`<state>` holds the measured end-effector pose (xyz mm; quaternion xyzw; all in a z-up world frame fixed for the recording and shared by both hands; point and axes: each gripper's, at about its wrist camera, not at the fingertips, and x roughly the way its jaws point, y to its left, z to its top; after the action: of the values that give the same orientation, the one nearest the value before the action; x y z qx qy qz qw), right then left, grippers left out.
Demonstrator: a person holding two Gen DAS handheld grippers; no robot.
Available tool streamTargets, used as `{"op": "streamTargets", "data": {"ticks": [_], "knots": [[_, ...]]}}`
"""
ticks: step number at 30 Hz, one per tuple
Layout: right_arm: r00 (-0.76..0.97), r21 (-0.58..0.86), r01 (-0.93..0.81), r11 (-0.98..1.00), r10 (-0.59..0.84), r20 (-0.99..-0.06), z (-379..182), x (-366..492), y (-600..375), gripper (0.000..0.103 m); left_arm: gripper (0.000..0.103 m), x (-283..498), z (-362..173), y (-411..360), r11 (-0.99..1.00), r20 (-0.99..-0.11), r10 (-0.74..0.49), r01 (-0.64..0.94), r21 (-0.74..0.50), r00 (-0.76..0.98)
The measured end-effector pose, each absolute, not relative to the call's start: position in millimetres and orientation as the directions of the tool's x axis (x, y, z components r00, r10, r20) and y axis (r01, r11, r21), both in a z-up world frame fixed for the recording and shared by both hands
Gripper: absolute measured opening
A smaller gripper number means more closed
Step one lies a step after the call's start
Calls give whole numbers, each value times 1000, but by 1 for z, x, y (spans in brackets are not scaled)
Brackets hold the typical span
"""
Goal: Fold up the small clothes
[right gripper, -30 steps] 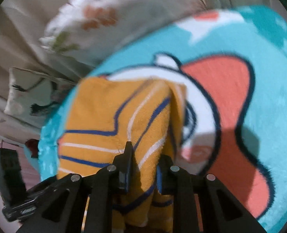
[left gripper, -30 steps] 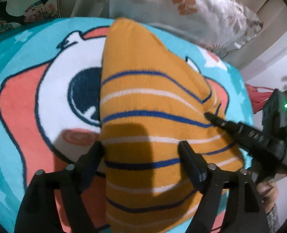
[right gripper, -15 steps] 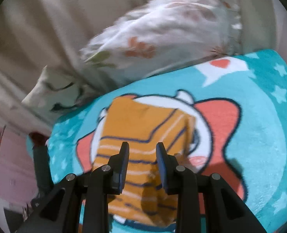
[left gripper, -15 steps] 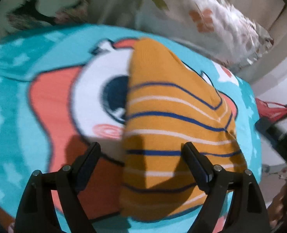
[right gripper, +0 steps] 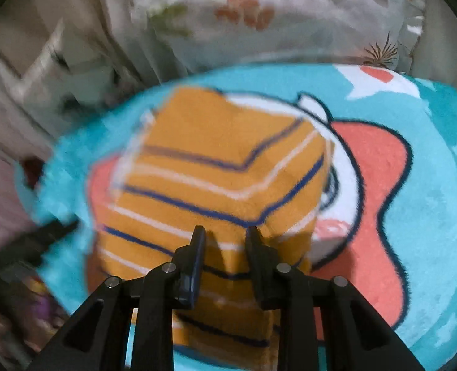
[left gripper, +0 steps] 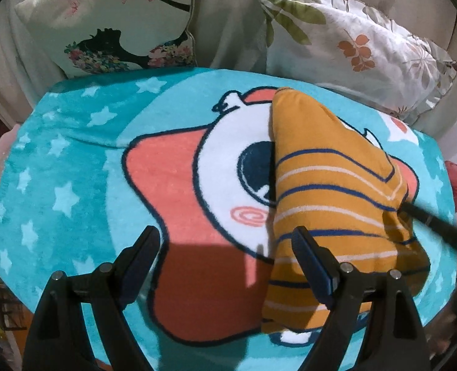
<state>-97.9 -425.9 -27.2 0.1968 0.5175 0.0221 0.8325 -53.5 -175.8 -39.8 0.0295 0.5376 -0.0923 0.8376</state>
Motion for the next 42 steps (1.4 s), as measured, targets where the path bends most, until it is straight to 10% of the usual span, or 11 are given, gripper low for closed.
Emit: {"op": "streamTargets", "data": {"ticks": [13, 26, 29, 42], "knots": [[396, 178, 129, 976, 114, -911, -73, -9, -395, 30, 87, -63, -46, -171, 985, -918, -65, 172, 4, 390], [486, 223, 215, 951, 94, -869, -73, -150, -422, 36, 87, -62, -54, -186, 979, -928, -92, 201, -19, 362], [461, 249, 267, 931, 103, -881, -81, -163, -438, 60, 87, -62, -60, -196, 974, -929, -131, 218, -56, 346], [487, 289, 344, 893, 94, -868, -59, -193, -476, 61, 87, -83, -78, -191, 975, -937, -137, 209, -71, 321]]}}
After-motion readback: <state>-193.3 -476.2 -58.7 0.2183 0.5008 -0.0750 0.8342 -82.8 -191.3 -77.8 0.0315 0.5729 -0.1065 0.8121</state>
